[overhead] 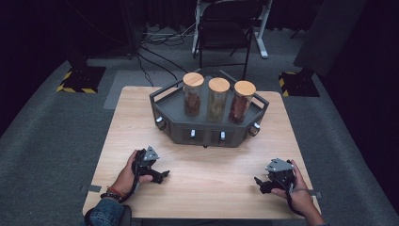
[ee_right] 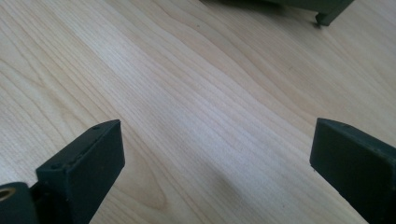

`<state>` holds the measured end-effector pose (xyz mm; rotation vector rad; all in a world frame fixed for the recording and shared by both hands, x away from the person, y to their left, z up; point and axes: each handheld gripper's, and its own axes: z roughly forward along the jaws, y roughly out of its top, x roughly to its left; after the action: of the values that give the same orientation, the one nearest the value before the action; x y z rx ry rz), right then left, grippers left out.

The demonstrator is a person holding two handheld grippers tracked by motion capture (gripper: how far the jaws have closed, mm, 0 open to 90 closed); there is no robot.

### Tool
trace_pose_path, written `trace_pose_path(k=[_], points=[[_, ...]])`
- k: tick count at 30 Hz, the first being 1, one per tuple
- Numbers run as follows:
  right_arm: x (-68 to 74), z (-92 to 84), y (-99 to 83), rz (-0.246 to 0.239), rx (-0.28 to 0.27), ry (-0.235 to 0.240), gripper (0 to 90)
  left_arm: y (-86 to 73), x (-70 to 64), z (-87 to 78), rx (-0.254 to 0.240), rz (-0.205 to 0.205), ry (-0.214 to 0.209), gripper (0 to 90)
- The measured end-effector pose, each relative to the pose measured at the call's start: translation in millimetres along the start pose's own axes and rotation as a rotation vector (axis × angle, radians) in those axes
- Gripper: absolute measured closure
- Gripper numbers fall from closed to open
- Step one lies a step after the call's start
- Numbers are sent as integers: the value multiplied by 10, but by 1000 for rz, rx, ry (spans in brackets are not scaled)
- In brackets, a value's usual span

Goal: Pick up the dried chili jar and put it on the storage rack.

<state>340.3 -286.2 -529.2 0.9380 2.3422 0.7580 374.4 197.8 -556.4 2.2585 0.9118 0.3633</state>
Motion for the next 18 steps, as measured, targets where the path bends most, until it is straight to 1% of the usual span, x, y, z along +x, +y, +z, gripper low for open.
trace_pose_path(k=[3, 7, 10, 15, 16, 18], points=[[-13, 21, -74, 19, 5, 5, 27, 0, 1, 0, 0, 0, -1, 3], [-25, 42, -182, 60, 7, 19, 28, 1, 2, 1, 1, 0, -4, 1], [-27, 61, -257, 75, 18, 48, 26, 1, 2, 1, 1, 0, -4, 1], [-46, 45, -344, 118, 3, 69, 15, 1, 2, 1, 1, 0, -4, 1], [-55, 45, -363, 122, -2, 71, 0, 1, 2, 1, 1, 0, -4, 1], [-79, 43, -397, 133, -12, 81, 1, 1, 2, 1, 1, 0, -4, 1]])
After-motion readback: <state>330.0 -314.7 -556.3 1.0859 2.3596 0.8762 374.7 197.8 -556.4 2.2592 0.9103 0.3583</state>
